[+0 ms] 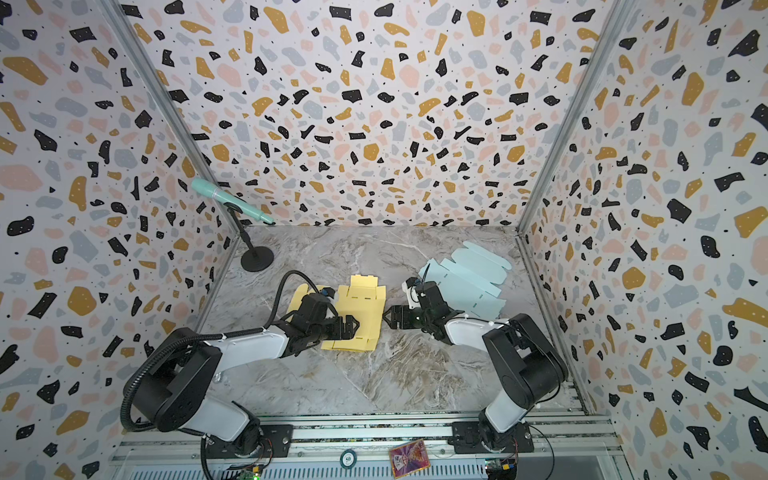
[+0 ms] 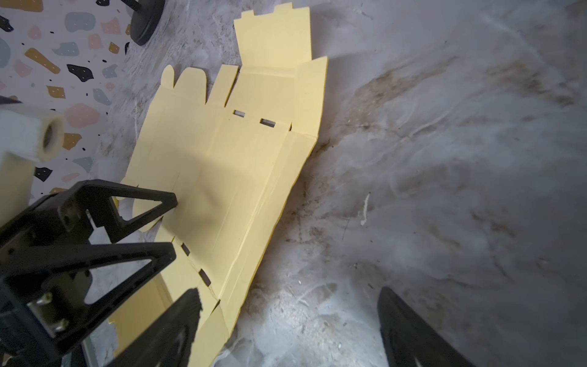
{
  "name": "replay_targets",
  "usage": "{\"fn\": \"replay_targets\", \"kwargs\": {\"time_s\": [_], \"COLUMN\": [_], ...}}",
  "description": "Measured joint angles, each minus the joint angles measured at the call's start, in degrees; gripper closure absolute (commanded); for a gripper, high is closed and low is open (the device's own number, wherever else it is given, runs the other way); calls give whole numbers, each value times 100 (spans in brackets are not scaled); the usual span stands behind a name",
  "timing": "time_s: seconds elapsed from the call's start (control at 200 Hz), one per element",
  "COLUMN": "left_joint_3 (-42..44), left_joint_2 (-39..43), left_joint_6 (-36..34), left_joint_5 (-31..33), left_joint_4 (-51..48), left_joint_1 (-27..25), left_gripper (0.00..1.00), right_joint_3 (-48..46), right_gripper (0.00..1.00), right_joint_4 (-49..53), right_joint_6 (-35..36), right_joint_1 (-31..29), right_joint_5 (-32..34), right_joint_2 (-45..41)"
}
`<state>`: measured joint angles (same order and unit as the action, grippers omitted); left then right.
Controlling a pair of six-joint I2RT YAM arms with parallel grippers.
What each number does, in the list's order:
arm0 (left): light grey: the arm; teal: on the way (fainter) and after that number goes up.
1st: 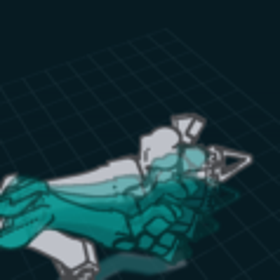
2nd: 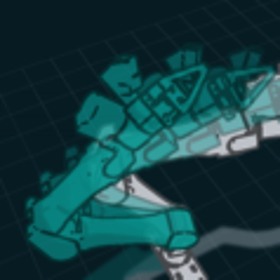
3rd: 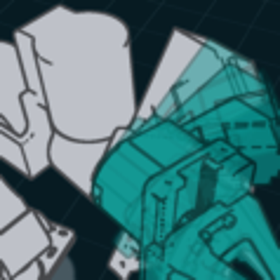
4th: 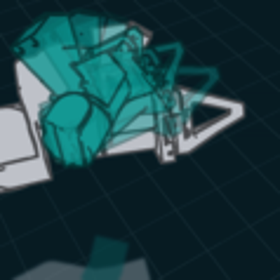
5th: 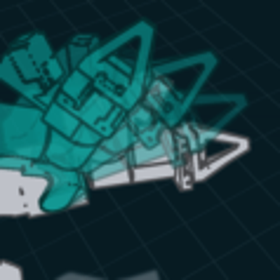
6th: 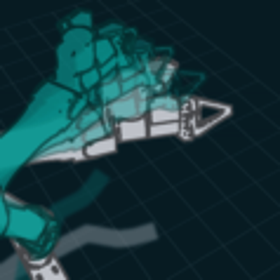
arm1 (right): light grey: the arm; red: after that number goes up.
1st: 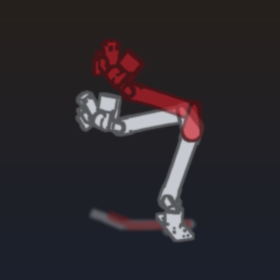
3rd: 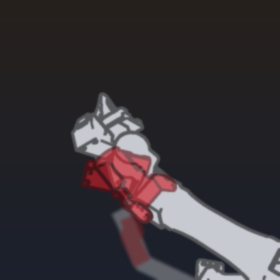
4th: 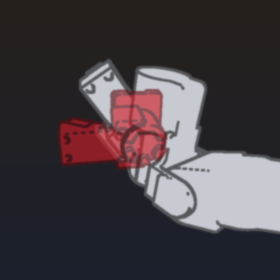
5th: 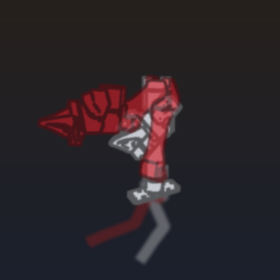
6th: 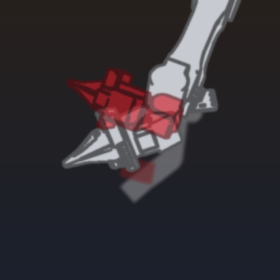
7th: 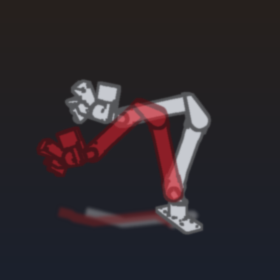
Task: Fold the paper box
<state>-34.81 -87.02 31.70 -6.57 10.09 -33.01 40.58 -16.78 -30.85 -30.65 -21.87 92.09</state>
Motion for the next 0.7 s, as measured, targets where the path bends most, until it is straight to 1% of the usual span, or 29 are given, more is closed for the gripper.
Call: {"fn": "replay_targets", "kwargs": {"time_s": [0.125, 0.561, 0.701], "left_joint_3": [105, 284, 284], "left_joint_2": [24, -2, -33], "left_joint_6": [214, 855, 949], "left_joint_5": [68, 264, 267], "left_joint_4": [232, 758, 839], "left_joint_1": [-232, -1287, -1502], "left_gripper": [0, 0, 0], "right_joint_3": [-39, -256, -361], "right_gripper": [21, 28, 30], "right_joint_4": [-90, -214, -304], "right_joint_6": [-48, -83, -125], "right_joint_1": [17, 284, 278], "right_joint_5": [-48, -214, -306], "right_joint_2": [0, 0, 0]}}
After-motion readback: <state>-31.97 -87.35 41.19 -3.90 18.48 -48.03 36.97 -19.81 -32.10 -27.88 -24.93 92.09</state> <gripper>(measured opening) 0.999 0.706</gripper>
